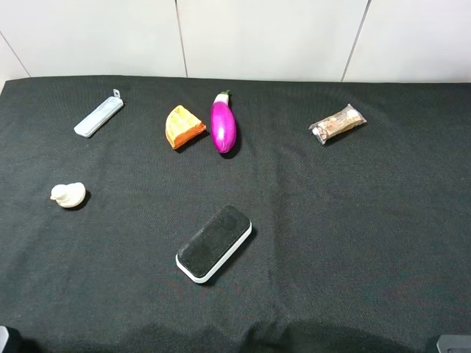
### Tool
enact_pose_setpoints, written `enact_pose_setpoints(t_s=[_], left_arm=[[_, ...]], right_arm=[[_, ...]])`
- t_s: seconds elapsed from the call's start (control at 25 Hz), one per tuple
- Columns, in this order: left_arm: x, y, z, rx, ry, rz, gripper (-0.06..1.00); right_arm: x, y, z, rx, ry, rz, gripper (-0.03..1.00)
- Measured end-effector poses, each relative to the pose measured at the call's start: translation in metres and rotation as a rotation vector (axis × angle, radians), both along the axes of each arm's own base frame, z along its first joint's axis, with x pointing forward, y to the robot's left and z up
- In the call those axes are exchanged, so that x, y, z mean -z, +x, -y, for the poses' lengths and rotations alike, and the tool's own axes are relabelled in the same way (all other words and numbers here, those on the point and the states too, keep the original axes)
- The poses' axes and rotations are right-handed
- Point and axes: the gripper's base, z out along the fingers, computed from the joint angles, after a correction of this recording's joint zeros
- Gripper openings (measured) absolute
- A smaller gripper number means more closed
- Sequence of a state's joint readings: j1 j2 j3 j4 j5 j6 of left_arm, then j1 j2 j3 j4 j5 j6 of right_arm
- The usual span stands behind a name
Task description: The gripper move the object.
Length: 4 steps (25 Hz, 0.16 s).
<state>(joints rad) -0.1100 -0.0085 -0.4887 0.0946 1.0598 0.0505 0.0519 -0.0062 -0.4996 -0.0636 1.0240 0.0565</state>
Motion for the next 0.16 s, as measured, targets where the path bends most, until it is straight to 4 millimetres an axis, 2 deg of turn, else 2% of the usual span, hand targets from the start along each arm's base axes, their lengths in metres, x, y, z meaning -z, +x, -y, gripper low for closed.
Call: enact_pose_setpoints(t_s=[0.16], left_arm=[[0.0000, 0.0000, 0.0000, 0.000, 0.000, 0.000, 0.91]], right_arm=[[0.0000, 0.0000, 0.0000, 0.000, 0.000, 0.000, 0.69]])
